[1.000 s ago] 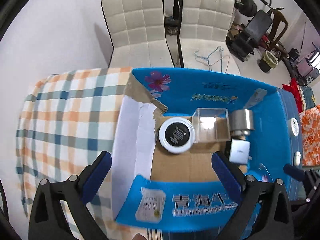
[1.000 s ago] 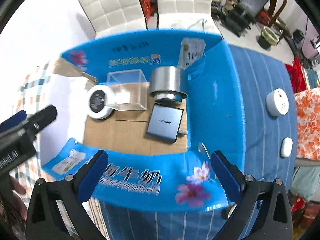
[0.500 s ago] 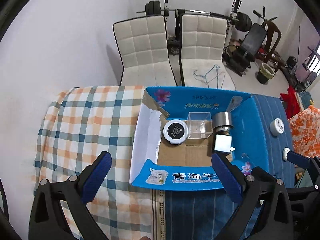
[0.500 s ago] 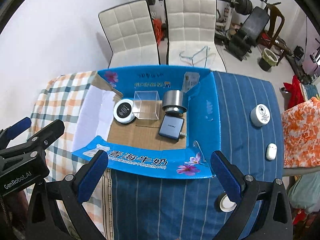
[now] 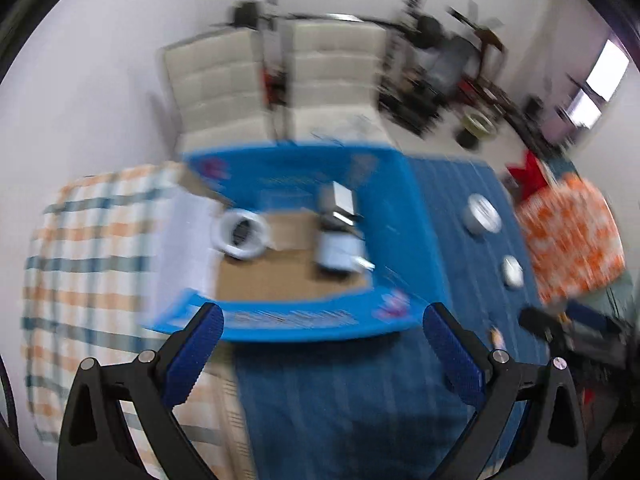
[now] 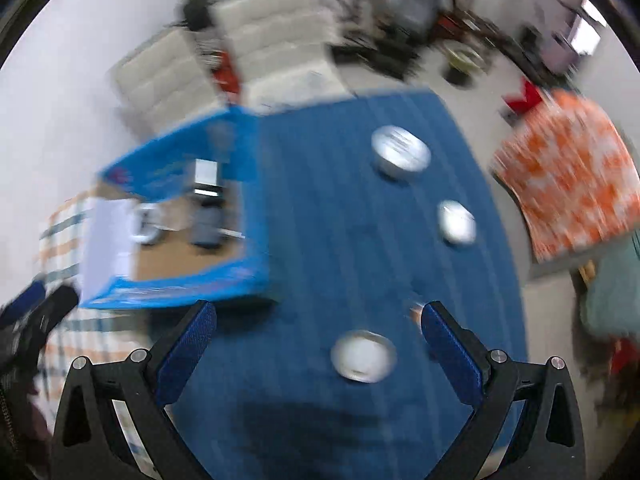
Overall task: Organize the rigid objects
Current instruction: 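Withdraw both tools from the carton toward the remaining table objects, then grasp the silver tin lid with the left tool while the right tool grasps the white Purifying Cream jar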
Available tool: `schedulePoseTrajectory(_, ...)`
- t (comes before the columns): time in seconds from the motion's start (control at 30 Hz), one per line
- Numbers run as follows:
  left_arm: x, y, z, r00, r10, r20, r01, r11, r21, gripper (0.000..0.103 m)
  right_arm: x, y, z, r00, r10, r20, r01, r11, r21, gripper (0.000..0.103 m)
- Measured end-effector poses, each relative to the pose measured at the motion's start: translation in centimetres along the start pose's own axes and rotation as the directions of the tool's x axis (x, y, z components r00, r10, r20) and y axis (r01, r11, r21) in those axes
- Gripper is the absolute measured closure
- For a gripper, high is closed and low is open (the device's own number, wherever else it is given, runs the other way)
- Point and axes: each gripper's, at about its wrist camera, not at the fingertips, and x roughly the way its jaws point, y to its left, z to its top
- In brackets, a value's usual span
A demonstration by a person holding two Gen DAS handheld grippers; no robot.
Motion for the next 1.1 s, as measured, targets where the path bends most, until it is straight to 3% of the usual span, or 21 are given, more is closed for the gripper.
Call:
schedulePoseTrajectory(0.07,2.8,-4.4,-1.5,0.997,-0.039,-0.069,0.044,0.997,0.062,0.0,2.8,-4.6,-0.4,0.997,-0.019,-0.071,0.023,0.998,0.056,0.004)
schedulePoseTrajectory(0.13,5.5,-8.3,-2.8,0.99,-0.057,-0.129,0.072,0.991,0.113,0.0,5.0,-7.9,-0.7,0.992,-0.041,-0.118,0.05,0.996,0.074,0.015)
schedulePoseTrajectory(0.23,9.3,-13.2,-4.6,0.976,-0.072,-0.207,0.106,0.981,0.159,0.0,7.6,-11.2,-1.7,0.985,-0.037,-0.17,0.053,0.994,0.092,0.025)
schedulePoseTrajectory(0.4,15.7,-18.9,-7.1,0.943,-0.069,-0.324,0.134,0.974,0.183,0.0,10.7,-14.2,-1.8,0.982,-0.02,-0.189,0.04,0.994,0.1,0.025)
schedulePoseTrajectory(0.6,20.8,-21.1,-9.3,0.912,-0.032,-0.408,0.118,0.975,0.188,0.001,12.3,-15.0,1.1,0.987,-0.026,-0.161,0.036,0.998,0.06,0.025)
schedulePoseTrajectory(0.67,21.7,-20.9,-9.9,0.909,-0.022,-0.417,0.102,0.98,0.172,0.027,12.7,-14.7,2.0,0.987,-0.032,-0.156,0.039,0.998,0.042,0.025)
schedulePoseTrajectory(0.7,21.2,-21.0,-9.9,0.927,-0.016,-0.375,0.09,0.98,0.179,0.031,12.8,-14.6,2.2,0.987,-0.029,-0.156,0.036,0.999,0.037,0.025)
schedulePoseTrajectory(0.73,21.0,-21.1,-9.8,0.931,-0.009,-0.364,0.08,0.98,0.181,0.04,13.0,-14.5,2.6,0.988,-0.021,-0.156,0.027,0.999,0.034,0.025)
schedulePoseTrajectory(0.9,20.2,-20.9,-7.4,0.944,-0.019,-0.33,0.059,0.992,0.111,0.04,12.5,-14.3,5.2,0.991,0.02,-0.135,-0.014,0.999,0.045,0.025)
schedulePoseTrajectory(1.1,18.4,-21.9,-0.1,0.979,-0.006,-0.203,0.018,0.998,0.054,0.04,11.6,-12.9,11.8,0.99,0.113,-0.085,-0.11,0.993,0.047,0.025)
